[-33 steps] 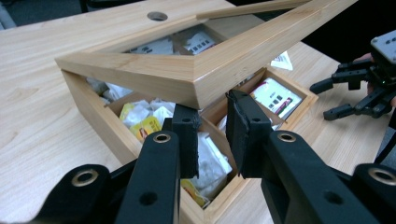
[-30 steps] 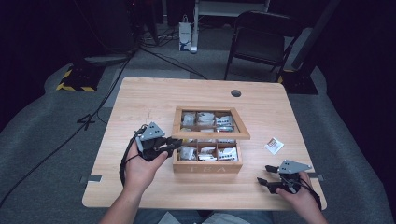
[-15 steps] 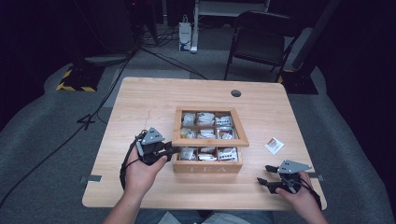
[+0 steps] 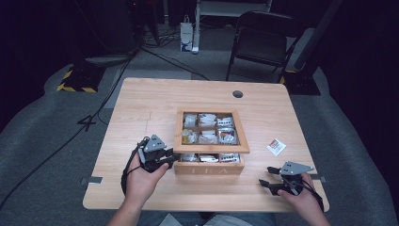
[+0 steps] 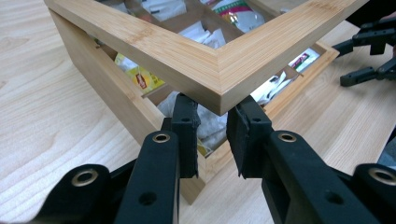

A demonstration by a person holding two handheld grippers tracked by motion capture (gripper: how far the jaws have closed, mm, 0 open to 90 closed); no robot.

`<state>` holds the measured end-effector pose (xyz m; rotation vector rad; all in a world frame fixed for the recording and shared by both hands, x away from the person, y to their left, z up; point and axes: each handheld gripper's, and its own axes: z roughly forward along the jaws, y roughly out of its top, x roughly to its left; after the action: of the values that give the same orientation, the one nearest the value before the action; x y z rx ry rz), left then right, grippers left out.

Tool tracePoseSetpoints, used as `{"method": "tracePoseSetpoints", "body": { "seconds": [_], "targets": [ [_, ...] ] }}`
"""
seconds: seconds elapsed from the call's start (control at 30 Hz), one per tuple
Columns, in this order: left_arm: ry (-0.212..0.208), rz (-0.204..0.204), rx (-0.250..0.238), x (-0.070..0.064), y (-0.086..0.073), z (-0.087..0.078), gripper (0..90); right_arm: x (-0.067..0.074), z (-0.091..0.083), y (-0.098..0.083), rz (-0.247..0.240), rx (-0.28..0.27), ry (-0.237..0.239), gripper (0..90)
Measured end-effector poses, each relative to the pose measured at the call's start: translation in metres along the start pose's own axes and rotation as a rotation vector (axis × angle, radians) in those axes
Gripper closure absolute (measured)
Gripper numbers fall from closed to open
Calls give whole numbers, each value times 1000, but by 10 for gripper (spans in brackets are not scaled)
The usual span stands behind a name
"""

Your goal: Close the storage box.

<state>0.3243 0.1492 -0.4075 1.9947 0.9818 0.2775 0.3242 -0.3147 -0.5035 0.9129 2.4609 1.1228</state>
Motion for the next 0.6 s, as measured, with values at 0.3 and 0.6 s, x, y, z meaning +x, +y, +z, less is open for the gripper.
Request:
{"method": "tracePoseSetpoints", "body": {
  "seconds": [0.3,0.6],
  "targets": [
    [10,22,46,-2,-12,6,728,0,0,0,0,0,-1,348],
    [21,28,63,-4,-18,8,726,0,0,0,-1,1,-1,348]
  ]
}}
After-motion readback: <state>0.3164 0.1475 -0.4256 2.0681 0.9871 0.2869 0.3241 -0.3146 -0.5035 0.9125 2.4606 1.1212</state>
